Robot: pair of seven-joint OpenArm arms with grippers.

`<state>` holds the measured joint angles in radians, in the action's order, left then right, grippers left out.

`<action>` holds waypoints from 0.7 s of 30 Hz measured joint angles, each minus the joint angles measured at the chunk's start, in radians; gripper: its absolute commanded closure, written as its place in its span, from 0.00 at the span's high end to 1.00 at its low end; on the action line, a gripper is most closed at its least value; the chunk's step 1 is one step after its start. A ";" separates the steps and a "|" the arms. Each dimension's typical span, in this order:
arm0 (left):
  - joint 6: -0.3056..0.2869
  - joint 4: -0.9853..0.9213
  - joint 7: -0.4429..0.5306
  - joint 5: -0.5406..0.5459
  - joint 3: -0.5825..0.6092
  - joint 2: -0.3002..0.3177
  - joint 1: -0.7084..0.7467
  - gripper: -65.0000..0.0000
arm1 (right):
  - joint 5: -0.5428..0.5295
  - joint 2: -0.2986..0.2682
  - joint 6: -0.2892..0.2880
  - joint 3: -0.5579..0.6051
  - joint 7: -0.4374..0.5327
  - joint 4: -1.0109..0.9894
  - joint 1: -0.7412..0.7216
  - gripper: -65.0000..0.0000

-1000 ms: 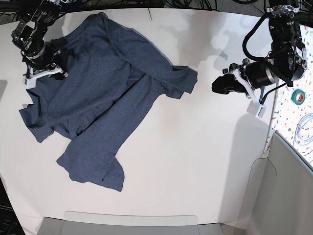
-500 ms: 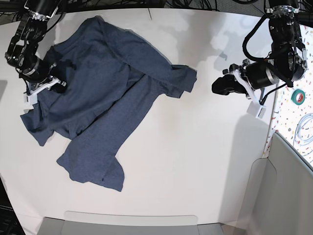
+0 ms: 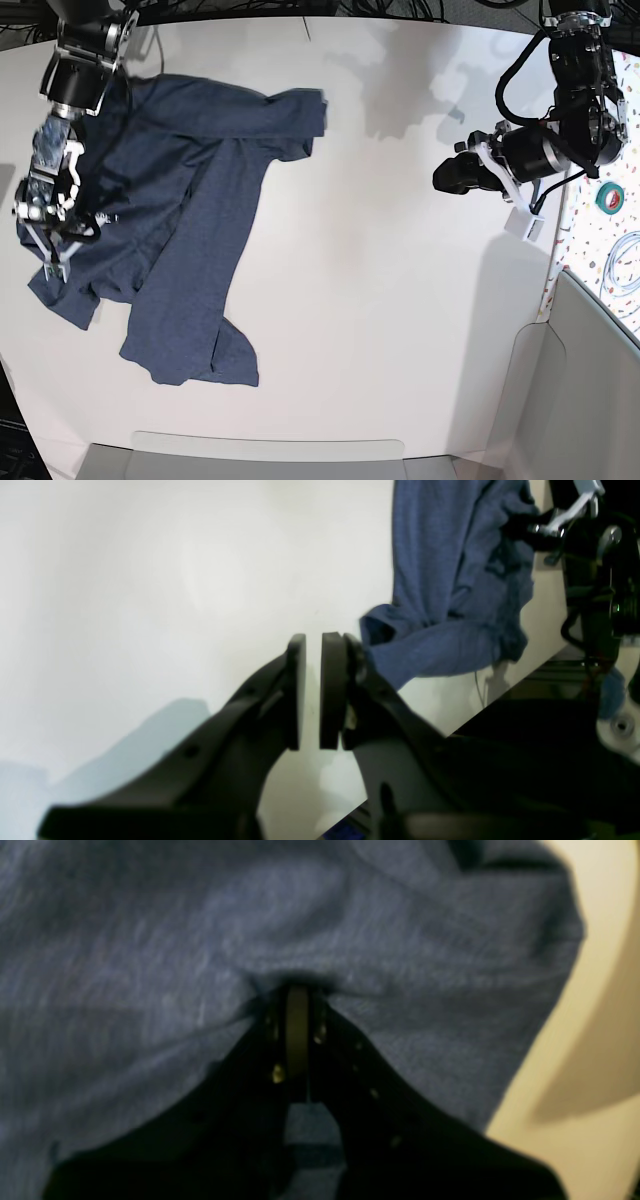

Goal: Layout the t-shirt on the table in an organized manner, then fold the t-shirt properly
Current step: 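Lift the shirt side with the right gripper and lay it flatter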

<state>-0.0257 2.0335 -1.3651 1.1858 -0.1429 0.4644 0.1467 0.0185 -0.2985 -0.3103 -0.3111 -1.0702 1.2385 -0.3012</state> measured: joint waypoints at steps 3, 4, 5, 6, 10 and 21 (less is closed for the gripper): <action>0.000 0.000 0.000 -0.003 0.000 -0.001 0.000 0.06 | 0.089 0.002 0.006 0.014 0.104 -0.145 -0.095 0.00; 0.000 0.000 0.000 -0.002 0.000 -0.001 0.000 0.06 | 0.104 0.003 0.010 0.014 0.121 -0.182 -0.116 0.00; 0.000 0.000 0.001 -0.002 0.000 0.000 0.000 0.06 | 0.109 0.002 0.010 0.011 0.157 -0.215 -0.136 0.00; 0.000 0.000 0.000 0.000 0.000 -0.001 0.000 0.06 | 0.113 0.002 0.011 0.007 0.160 -0.231 -0.148 0.00; 0.000 0.000 0.000 -0.002 0.000 -0.001 -0.005 0.06 | 0.103 0.008 0.010 0.006 0.102 -0.164 -0.130 0.00; 0.000 0.000 -0.003 0.000 -0.001 -0.002 -0.016 0.08 | 0.114 0.148 0.000 -0.243 -0.167 0.662 0.157 0.44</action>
<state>-0.0261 2.0335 -1.3682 1.1854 -0.1440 0.4622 0.1303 0.1326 -0.1501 -0.3099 -0.5537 -1.2369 1.9003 -0.1444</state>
